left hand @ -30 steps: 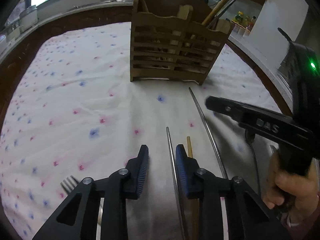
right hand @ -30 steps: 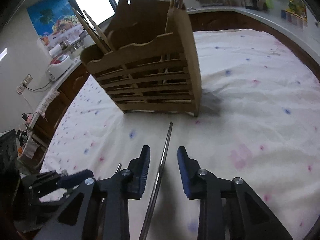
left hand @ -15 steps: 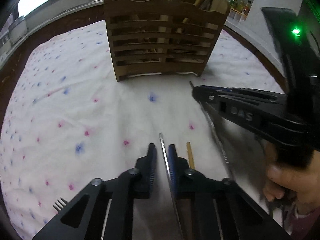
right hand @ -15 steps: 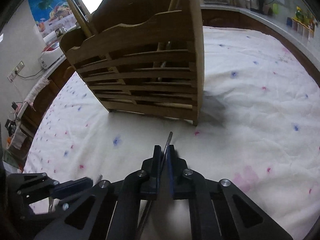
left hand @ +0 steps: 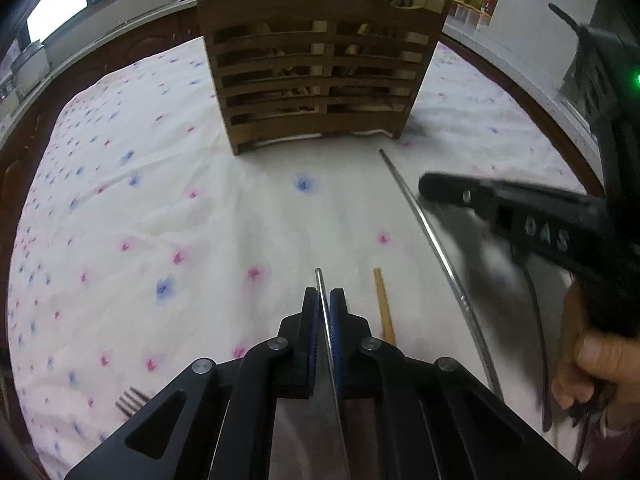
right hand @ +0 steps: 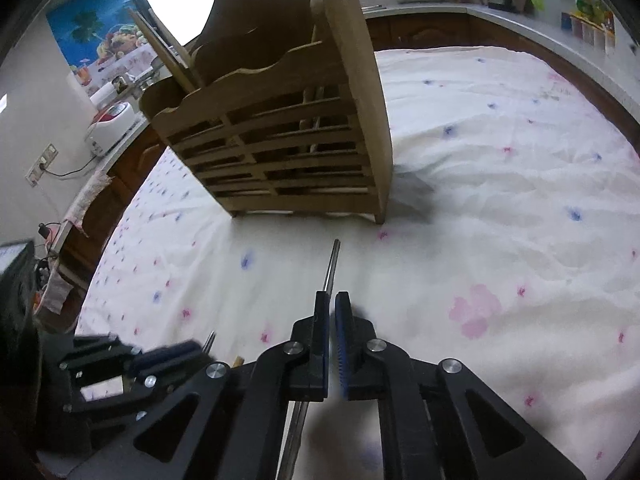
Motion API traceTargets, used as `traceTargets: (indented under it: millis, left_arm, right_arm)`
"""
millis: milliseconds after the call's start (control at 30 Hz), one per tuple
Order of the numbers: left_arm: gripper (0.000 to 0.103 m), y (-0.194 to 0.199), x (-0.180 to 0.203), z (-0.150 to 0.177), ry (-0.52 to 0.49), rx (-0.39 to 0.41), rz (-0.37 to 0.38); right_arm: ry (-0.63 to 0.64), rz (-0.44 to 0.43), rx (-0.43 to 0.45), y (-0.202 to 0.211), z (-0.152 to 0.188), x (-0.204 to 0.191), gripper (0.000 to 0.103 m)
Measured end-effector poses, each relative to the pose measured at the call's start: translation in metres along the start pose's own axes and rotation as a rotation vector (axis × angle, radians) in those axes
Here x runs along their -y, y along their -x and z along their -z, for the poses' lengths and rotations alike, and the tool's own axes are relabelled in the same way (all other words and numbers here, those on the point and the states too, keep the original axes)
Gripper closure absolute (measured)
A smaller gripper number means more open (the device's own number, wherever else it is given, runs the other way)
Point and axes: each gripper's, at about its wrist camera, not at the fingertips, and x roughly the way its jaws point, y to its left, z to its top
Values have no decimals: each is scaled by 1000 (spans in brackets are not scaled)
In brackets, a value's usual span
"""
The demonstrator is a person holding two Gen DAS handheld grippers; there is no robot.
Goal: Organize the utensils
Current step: 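Close the left tool on a metal chopstick while the right tool grasps another metal chopstick, then lift and carry both metal chopsticks toward the wooden holder with both tools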
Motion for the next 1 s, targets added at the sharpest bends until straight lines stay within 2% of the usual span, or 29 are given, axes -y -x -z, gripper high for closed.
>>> traceTargets:
  millis: [167,367,467,567,667,833,1000]
  left_arm:
    - [96,3,-3,1,17,-5,6]
    - [95,3,-3,1,0,-11,7]
    - [89,2,-1,0,-10,-20,20]
    - [89,2,6,1,-41,-8,-10]
    - [94,1,10,2,-56,13,-23]
    - [101,3,12,7,-63,25,-27]
    - [101,22,1,14,5,59,18]
  right_arm:
    - [29,44,-39,-20,-5,-9,94]
    - [33,36,-41,-23,-9,-7,94]
    - [48,34,-47,-25,-11,-8,94]
    - [72,47,-52,-25,-10,-11,94]
    - [72,44,-49,-23,-8,-12,97]
    - [-9,-26,-8,3,4,0,98]
    - [-51,-79,65,49,15,7,98]
